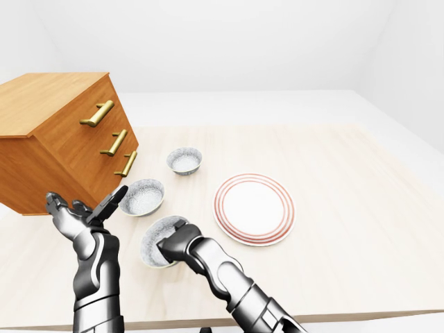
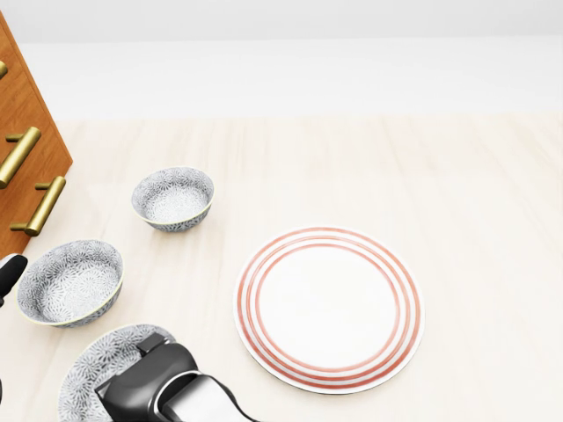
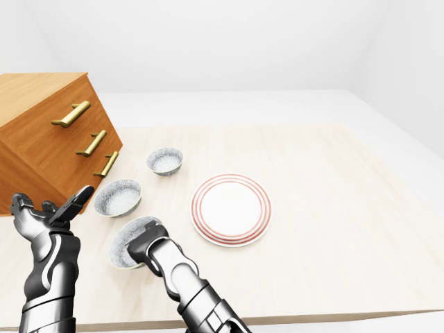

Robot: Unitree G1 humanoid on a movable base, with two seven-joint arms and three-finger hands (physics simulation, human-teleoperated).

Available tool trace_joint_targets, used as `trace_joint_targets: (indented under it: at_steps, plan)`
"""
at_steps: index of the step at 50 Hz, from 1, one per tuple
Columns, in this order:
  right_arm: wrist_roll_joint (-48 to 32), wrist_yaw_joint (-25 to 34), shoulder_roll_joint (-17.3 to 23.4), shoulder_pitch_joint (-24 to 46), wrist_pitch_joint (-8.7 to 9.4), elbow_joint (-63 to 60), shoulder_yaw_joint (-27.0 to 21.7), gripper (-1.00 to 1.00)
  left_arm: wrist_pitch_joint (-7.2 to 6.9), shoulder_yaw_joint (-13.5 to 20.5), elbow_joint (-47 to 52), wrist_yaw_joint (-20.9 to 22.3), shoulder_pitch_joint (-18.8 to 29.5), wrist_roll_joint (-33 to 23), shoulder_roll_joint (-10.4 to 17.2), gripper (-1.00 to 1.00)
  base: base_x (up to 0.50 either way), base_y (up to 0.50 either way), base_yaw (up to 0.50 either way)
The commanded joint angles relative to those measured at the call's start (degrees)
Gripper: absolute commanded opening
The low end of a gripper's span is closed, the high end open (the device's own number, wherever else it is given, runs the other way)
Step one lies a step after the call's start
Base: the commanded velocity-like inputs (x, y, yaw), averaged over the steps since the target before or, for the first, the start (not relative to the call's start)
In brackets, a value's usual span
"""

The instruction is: Put the bowl at the front on the plate.

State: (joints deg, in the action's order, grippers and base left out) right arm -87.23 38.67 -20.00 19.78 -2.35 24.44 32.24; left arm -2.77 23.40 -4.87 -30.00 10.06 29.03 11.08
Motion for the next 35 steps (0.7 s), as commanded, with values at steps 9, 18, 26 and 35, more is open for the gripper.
trace_joint_targets:
  at_steps: [9, 18, 26, 35]
  plan:
    - [-9.69, 1.33, 0.0, -5.08, 3.92, -3.19, 2.42, -1.0, -0.22, 0.1, 0.53, 0.0, -0.25, 0.02, -0.11, 1.0, 0.0, 0.0, 0.0]
    - [-11.92, 1.33, 0.0, -4.81, 5.46, -5.71, 3.31, -1.0, 0.33, 0.03, -0.17, 0.0, -0.13, -0.16, -0.19, 1.0, 0.0, 0.0, 0.0]
    - [-15.83, 1.33, 0.0, -3.94, 5.92, -7.35, 3.37, -1.0, 0.07, 0.04, 0.03, 0.0, -0.11, -0.15, -0.12, 1.0, 0.0, 0.0, 0.0]
    - [-19.13, 1.33, 0.0, -4.97, 5.7, -14.06, 4.55, -1.0, 0.02, 0.11, 0.07, 0.0, -0.14, -0.08, -0.1, 1.0, 0.0, 0.0, 0.0]
